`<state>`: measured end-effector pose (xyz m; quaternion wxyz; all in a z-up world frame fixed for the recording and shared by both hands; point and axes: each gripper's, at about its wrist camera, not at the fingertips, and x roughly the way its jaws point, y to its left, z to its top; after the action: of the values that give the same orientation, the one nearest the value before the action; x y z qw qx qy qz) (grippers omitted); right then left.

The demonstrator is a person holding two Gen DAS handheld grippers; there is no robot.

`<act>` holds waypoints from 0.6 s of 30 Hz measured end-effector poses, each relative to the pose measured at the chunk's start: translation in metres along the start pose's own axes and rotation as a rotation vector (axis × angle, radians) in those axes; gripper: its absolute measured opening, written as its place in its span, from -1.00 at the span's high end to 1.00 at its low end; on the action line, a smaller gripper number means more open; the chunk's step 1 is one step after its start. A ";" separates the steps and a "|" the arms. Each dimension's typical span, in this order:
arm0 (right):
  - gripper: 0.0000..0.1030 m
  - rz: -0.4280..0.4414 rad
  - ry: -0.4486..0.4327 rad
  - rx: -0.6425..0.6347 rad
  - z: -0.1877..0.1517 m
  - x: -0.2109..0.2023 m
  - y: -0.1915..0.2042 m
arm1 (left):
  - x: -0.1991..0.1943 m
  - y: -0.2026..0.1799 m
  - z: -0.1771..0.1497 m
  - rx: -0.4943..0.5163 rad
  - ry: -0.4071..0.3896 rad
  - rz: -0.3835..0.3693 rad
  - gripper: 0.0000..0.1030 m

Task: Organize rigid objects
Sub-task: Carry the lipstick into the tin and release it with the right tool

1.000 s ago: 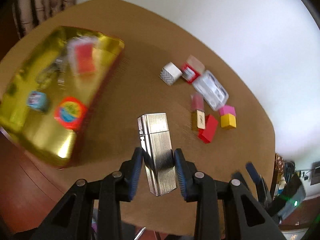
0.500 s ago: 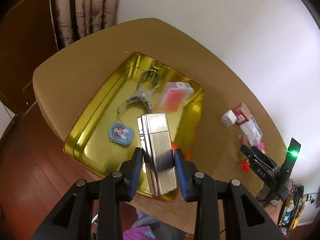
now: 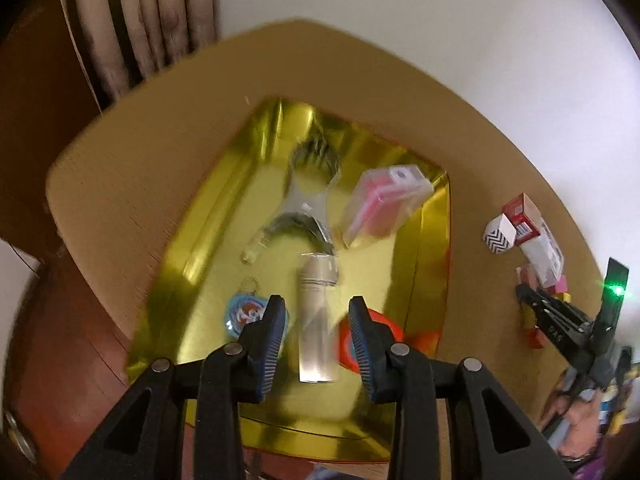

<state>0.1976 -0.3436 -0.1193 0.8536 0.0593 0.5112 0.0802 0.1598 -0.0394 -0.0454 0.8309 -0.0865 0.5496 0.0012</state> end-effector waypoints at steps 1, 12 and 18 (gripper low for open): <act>0.63 0.005 -0.001 0.004 0.000 0.000 0.000 | -0.007 0.001 -0.001 0.006 -0.032 0.036 0.34; 0.63 0.256 -0.074 0.135 -0.002 -0.060 0.013 | -0.062 0.064 -0.053 -0.181 -0.220 0.035 0.27; 0.63 0.446 -0.082 0.090 0.020 -0.092 0.082 | -0.055 0.100 -0.076 -0.273 -0.214 0.059 0.26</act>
<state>0.1666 -0.2821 -0.0151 0.8312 0.2121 0.4536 0.2416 0.0591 0.0529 -0.0379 0.8649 -0.1816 0.4550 0.1095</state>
